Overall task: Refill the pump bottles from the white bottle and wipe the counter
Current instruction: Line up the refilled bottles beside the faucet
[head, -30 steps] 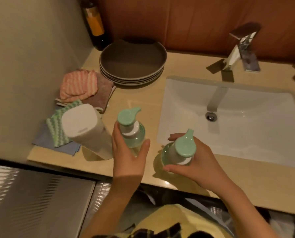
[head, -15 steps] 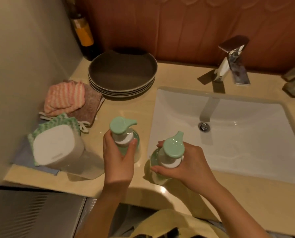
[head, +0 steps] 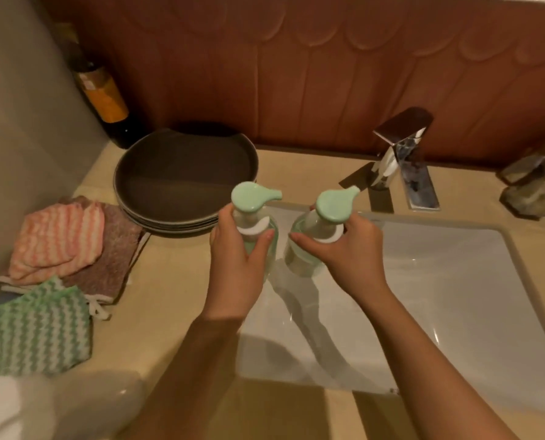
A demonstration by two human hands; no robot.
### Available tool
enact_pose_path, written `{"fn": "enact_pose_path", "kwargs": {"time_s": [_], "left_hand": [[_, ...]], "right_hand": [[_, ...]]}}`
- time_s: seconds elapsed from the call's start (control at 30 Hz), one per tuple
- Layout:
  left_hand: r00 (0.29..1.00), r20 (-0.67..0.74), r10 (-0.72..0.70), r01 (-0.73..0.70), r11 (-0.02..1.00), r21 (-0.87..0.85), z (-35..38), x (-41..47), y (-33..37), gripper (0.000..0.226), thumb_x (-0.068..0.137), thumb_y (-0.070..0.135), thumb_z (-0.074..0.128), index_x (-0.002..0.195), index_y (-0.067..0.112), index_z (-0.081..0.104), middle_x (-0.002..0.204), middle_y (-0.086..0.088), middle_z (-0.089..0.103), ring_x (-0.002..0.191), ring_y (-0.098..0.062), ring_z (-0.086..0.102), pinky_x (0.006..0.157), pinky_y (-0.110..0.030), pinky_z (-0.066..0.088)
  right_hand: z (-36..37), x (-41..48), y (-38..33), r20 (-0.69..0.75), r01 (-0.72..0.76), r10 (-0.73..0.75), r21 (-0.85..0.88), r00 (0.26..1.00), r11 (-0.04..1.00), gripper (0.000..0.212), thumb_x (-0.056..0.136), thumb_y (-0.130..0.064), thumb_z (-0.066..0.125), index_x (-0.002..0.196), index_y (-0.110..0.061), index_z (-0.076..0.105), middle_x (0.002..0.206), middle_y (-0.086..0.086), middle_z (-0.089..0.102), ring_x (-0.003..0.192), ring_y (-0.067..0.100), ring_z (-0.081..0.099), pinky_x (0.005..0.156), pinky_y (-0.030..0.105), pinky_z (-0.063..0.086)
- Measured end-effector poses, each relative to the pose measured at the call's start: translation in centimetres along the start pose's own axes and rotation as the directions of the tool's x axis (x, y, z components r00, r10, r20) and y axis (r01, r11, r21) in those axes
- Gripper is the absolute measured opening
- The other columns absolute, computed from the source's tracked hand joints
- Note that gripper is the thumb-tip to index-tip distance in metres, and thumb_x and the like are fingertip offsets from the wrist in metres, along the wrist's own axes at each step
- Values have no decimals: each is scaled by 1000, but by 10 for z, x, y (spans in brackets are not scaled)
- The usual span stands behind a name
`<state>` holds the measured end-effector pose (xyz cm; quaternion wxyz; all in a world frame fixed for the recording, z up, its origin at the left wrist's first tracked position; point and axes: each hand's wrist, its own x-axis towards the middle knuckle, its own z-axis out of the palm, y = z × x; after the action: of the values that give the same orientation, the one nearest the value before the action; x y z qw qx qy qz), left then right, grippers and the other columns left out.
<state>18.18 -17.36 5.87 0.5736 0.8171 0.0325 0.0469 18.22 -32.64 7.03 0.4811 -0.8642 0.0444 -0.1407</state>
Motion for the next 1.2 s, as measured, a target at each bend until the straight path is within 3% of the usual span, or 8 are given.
{"fn": "enact_pose_path", "kwargs": {"time_s": [0.23,0.37,0.7,0.8,0.87,0.93,1.0,1.2], "left_hand": [[993,41,109,-109,994,-7,41,81,22,44,90,14,63,128,17,41,122,-1,53,114,-12,50,94,-25,43],[987,47,155,-155,988,3,67,125,22,44,88,11,64,126,12,43,121,-4,53,114,-15,51,96,-30,44],[991,103,80,-79,997,-11,94,174,11,49,88,11,64,131,8,41,114,3,55,105,-5,52,86,-16,43],[987,139,76,-79,997,16,97,178,9,53,89,13,64,135,10,38,125,-2,53,115,-10,49,97,-26,42],[986,154,69,-75,997,31,97,178,8,60,87,18,65,138,13,35,131,-6,50,122,-17,47,104,-37,41],[986,151,67,-74,997,38,94,174,10,77,79,32,69,143,19,28,135,-6,48,127,-21,44,105,-46,40],[987,149,66,-75,996,55,88,167,10,93,70,46,67,147,26,19,142,-3,43,134,-22,38,107,-48,37],[982,166,88,-114,982,151,53,112,31,73,87,25,66,146,26,24,145,12,31,140,-13,21,112,-32,23]], "right_hand": [[6,79,16,-171,-11,23,73,985,997,38,65,-25,85,96,-15,67,84,-12,63,77,-7,57,65,-1,38],[15,119,33,-209,-23,37,66,977,998,40,65,-26,84,98,-12,67,87,-8,65,79,0,58,67,5,42],[29,168,65,-210,-17,39,106,977,994,38,69,-29,81,98,-11,65,88,-2,68,82,9,62,71,23,48],[29,172,70,-208,-35,63,132,976,991,40,70,-31,80,99,-10,63,90,0,69,85,12,63,75,30,52],[27,171,70,-169,-64,92,162,981,985,55,71,-33,80,116,-12,55,99,-3,66,90,9,61,78,22,51],[23,168,70,-100,-89,108,181,989,979,84,73,-31,79,141,-18,32,109,-10,58,95,1,55,75,5,43],[19,160,68,-60,-116,130,192,990,975,100,74,-29,78,148,-20,13,113,-11,50,99,-1,49,72,1,37],[12,107,64,-48,-141,163,310,985,940,66,77,-17,75,121,-30,28,104,-34,39,87,-33,42,71,-6,34]]}}
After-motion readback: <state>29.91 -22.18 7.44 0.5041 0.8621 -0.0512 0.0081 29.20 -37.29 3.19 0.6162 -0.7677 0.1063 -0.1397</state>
